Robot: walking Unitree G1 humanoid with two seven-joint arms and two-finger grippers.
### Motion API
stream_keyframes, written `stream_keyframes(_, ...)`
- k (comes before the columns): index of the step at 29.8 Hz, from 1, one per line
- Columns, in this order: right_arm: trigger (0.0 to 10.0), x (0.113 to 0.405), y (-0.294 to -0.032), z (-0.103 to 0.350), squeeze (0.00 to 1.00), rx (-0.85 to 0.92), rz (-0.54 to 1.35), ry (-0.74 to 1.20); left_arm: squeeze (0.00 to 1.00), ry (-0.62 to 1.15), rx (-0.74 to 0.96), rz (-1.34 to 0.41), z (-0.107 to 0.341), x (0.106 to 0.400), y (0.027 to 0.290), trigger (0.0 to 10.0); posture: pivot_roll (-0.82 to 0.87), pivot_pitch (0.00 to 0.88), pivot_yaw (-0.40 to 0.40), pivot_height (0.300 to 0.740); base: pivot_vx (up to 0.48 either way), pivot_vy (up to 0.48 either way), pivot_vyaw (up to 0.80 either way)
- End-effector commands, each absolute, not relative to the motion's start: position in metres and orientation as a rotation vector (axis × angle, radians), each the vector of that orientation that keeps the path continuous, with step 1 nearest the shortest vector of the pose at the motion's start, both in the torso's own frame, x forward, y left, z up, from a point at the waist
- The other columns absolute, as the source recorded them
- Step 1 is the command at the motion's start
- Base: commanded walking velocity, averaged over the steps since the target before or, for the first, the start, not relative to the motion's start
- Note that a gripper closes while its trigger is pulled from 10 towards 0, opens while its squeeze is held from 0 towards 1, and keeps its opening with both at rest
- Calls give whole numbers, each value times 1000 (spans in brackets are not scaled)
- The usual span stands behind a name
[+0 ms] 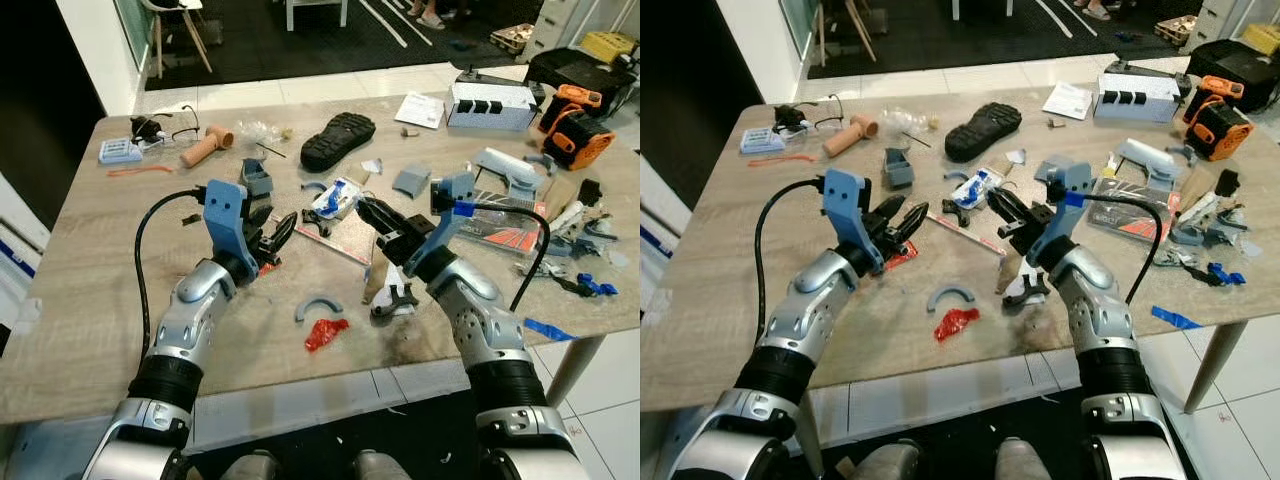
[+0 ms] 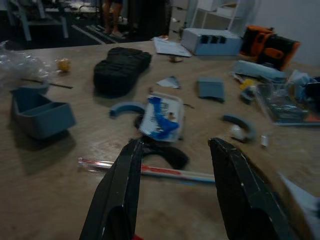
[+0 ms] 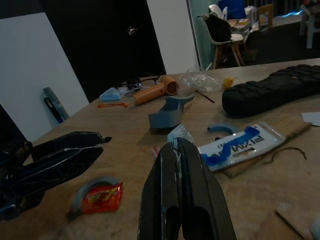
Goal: Picking trash to rubbish bin
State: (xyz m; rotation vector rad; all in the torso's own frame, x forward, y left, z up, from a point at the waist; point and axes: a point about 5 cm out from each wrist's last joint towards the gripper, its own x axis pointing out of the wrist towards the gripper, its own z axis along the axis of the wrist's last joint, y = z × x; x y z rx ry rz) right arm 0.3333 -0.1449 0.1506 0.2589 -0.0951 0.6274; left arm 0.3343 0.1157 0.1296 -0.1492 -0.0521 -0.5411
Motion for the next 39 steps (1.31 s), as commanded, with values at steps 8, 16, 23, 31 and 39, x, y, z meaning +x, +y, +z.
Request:
stream_keyframes(8,10000,334,-146,151,0,265,628,-105,0,-53,-140,-563,129,335,111,10000,-81,0,7,740,-282,0,0)
stream_keyframes(16,10000,334,-147,152,0,267,627,-105,0,-56,-138,-570,129,335,109,10000,-81,0,6,740,-283,0,0)
stream_keyframes(23,10000,334,-147,152,0,265,627,-106,0,-57,-137,-573,129,335,109,10000,-81,0,6,740,-282,0,0)
stream_keyframes(31,10000,334,-147,152,0,262,626,-106,0,-59,-133,-577,129,335,109,10000,-80,0,5,740,-285,0,0)
stream_keyframes(39,10000,334,-146,151,0,257,626,-96,0,-62,-143,-576,129,335,110,10000,-80,0,4,740,-107,0,0)
